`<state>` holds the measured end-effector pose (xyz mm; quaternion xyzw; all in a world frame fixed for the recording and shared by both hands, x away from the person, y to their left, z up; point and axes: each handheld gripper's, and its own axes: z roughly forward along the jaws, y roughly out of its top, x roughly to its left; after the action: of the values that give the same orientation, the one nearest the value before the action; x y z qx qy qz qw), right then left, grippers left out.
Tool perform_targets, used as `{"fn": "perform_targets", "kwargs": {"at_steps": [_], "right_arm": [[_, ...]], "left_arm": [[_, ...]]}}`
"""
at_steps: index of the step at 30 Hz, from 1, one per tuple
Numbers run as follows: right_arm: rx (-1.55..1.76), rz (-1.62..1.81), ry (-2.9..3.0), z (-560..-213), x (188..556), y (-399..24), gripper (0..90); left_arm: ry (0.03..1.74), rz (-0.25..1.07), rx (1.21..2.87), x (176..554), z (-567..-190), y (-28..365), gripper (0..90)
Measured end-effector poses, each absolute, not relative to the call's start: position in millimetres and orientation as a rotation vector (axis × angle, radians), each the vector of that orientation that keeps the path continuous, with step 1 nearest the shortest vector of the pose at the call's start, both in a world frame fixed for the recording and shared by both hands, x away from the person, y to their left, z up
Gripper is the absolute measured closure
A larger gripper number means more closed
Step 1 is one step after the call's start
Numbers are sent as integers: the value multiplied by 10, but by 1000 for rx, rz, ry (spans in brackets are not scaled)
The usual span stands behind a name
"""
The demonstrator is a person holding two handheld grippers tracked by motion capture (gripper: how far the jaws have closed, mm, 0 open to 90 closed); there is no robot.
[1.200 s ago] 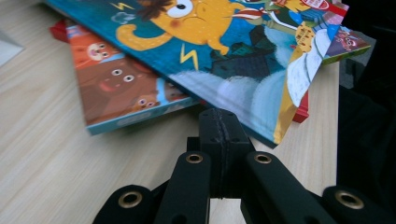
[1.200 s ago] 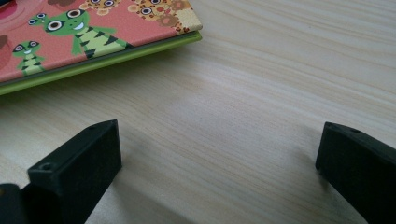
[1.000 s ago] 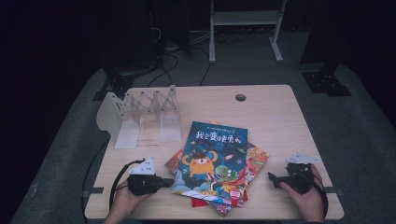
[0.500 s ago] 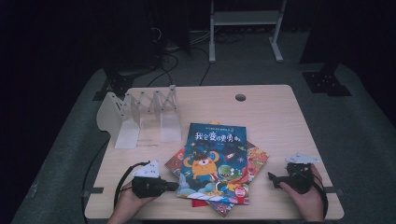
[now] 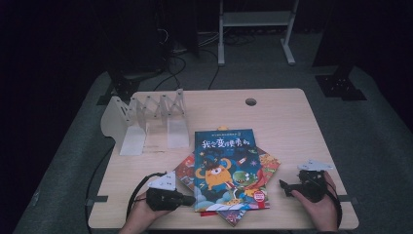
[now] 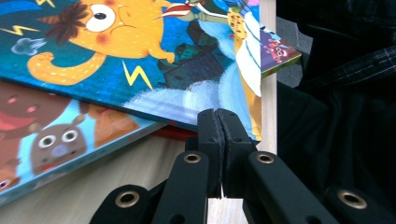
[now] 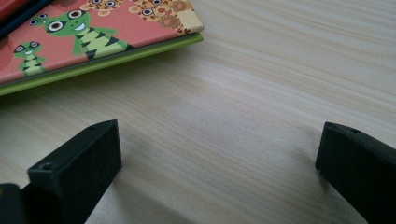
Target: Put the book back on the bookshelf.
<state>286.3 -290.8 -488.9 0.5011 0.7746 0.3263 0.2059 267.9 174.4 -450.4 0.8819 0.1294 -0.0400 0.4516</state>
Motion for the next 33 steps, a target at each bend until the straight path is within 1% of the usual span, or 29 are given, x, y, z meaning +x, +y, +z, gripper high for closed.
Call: {"fn": "perform_targets", "kwargs": {"at_steps": [4, 6, 7, 8, 9, 10, 12, 15, 17, 20, 23, 24, 25, 28, 33], "right_arm": [[1395, 911, 2159, -4888, 2862, -2908, 1], [1383, 926, 2153, -4882, 2852, -2913, 64], [1377, 935, 2149, -4879, 2845, -2915, 101], [1363, 961, 2136, -4870, 2824, -2912, 234], [1363, 961, 2136, -4870, 2824, -2912, 234], [1358, 969, 2128, -4864, 2810, -2905, 303], [1352, 981, 2131, -4849, 2792, -2889, 426], [1346, 1027, 2129, -4779, 2750, -2866, 571], [1333, 1068, 2116, -4703, 2720, -2853, 650], [1301, 1109, 2117, -4594, 2706, -2805, 726], [1260, 1134, 2135, -4526, 2712, -2726, 799], [1239, 1141, 2159, -4509, 2729, -2668, 841], [1239, 1141, 2159, -4509, 2729, -2668, 841], [1210, 1139, 2195, -4515, 2769, -2582, 889], [1182, 1148, 2243, -4528, 2831, -2463, 894]], "left_arm": [[314, -94, 2181, 2672, -4489, 1738, 850], [328, -80, 2176, 2679, -4476, 1758, 803], [338, -74, 2173, 2685, -4474, 1767, 768], [346, -64, 2173, 2692, -4472, 1779, 700], [355, -57, 2171, 2698, -4472, 1791, 700], [362, -50, 2171, 2707, -4472, 1801, 668], [379, -29, 2170, 2719, -4472, 1820, 574], [408, -11, 2165, 2737, -4474, 1848, 484], [422, 3, 2168, 2752, -4468, 1871, 449], [450, 28, 2162, 2776, -4464, 1892, 378], [457, 44, 2165, 2798, -4459, 1901, 349], [454, 52, 2169, 2807, -4456, 1901, 346], [460, 56, 2164, 2815, -4453, 1897, 346], [466, 73, 2168, 2858, -4445, 1883, 325], [469, 89, 2183, 2936, -4459, 1836, 279]]}}
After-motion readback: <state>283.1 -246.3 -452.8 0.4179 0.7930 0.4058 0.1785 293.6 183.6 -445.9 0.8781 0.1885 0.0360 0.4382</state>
